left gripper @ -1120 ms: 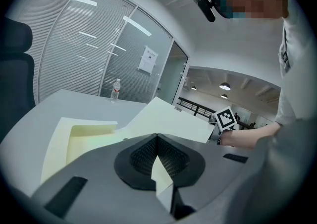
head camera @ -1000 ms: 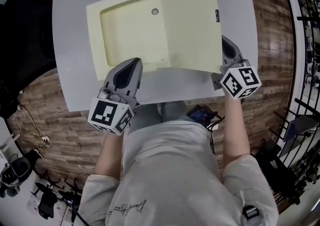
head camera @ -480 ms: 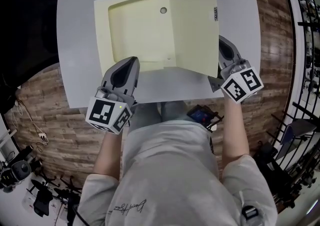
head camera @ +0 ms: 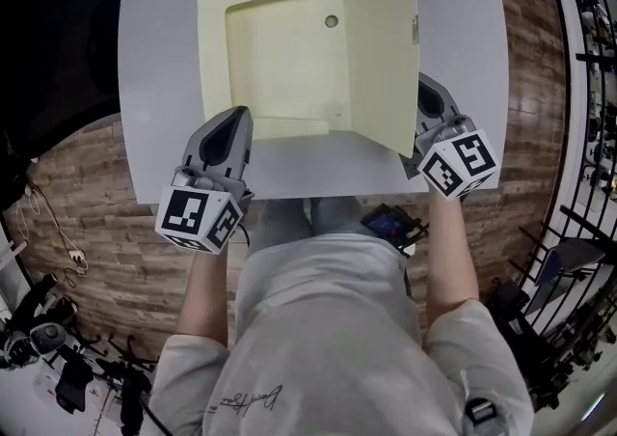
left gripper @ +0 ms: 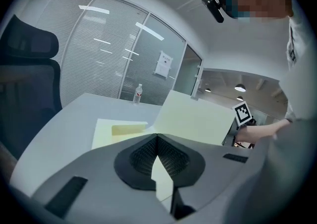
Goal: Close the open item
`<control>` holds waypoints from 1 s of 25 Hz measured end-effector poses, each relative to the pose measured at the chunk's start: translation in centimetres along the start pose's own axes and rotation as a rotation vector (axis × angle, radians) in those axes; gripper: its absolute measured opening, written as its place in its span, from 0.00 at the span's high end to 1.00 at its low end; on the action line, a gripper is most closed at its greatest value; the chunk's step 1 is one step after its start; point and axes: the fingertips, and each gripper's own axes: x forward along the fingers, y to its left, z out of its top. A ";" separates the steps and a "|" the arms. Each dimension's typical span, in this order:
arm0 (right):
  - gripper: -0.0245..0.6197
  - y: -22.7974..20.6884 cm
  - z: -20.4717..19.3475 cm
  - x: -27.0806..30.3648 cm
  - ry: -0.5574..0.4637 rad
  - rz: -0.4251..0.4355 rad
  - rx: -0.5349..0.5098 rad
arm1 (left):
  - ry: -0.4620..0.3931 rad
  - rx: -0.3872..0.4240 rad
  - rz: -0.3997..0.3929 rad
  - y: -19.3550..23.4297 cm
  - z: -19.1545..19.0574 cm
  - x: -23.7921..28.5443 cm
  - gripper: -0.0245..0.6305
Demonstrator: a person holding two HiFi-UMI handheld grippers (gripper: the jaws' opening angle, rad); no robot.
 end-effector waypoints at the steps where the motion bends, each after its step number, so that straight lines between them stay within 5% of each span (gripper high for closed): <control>1: 0.94 0.1 -0.1 0.2 0.003 0.002 -0.003 | 0.002 0.002 0.023 1.0 -0.2 -0.3 0.95; 7: 0.94 0.8 -0.4 1.2 0.042 -0.005 -0.022 | 0.036 0.014 0.199 9.1 -1.6 -2.5 0.95; 11: 0.94 1.0 -0.9 2.1 0.069 -0.022 -0.031 | 0.080 0.020 0.250 13.8 -3.1 -2.4 0.95; 25: 0.94 2.3 -2.1 4.6 0.144 -0.069 -0.075 | 0.221 0.031 0.155 17.1 -8.8 2.8 0.95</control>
